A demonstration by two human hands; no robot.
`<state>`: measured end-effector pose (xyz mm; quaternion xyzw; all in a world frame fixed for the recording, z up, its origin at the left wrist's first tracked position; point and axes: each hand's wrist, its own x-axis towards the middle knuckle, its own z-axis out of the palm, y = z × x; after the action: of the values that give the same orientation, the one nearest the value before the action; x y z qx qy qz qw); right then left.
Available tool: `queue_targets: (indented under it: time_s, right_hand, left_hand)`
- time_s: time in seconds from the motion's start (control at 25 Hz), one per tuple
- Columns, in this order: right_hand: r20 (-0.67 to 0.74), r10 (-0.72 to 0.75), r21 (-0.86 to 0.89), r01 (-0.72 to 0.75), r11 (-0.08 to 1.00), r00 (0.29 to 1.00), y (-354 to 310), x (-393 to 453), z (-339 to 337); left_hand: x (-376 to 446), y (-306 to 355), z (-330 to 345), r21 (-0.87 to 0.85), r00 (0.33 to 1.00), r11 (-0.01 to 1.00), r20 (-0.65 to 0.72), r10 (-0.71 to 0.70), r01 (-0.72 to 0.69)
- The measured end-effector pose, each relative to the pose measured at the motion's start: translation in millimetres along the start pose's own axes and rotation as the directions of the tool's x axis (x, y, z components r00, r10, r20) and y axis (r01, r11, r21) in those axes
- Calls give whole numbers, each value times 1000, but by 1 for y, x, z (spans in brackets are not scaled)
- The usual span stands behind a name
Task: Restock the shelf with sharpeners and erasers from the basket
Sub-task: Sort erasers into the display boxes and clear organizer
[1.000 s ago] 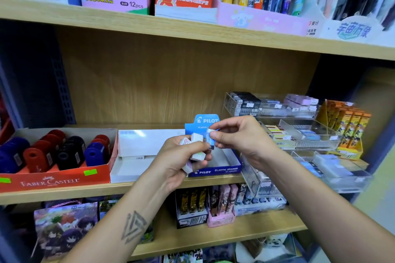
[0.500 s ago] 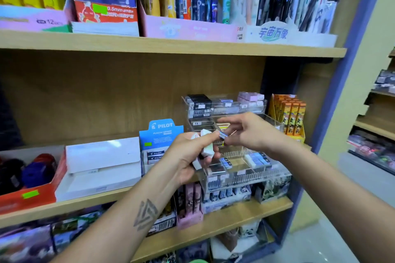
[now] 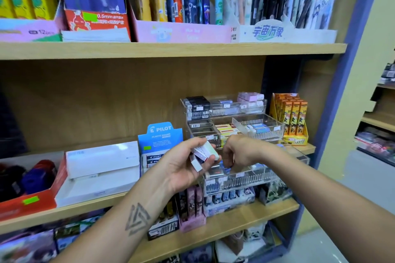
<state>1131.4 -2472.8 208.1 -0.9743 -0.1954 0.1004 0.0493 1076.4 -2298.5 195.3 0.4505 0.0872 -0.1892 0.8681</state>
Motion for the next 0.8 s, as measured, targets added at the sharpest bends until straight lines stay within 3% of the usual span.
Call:
queue_targets:
  time_s: [0.16,0.28,0.36,0.44,0.48,0.52,0.64,0.8]
  right_hand:
    - [-119,28,-57,-35,998,992,-5,8,18]
    - [-65,34,27,-32,999,997,-2,-1,10]
    - [-180,-1,265,49,963,984,-4,-14,-8]
    - [-259,23,646,156,747,965,-12,-29,-20]
    - [-247,15,751,182,634,969,-18,-34,-21]
    - [-239,-5,777,194,599,971,-24,-36,-22]
    - [-280,-57,599,221,770,958,-40,-27,-15]
    - [-333,-36,562,228,795,942,-70,-8,-6]
  left_hand:
    - [-4,0,-6,-23,1000,1000,19,0,1]
    - [-5,-2,-7,19,999,999,26,28,-28]
    - [-3,-3,-6,83,997,994,-15,79,-78]
    - [-1,-4,-5,152,986,979,-69,149,-137]
    - [-1,-3,-5,180,978,969,-85,188,-171]
    - [0,-2,-6,198,969,958,-94,227,-206]
    - [-4,3,-13,239,943,928,-103,316,-285]
    - [-16,17,-37,363,919,870,-78,385,-334]
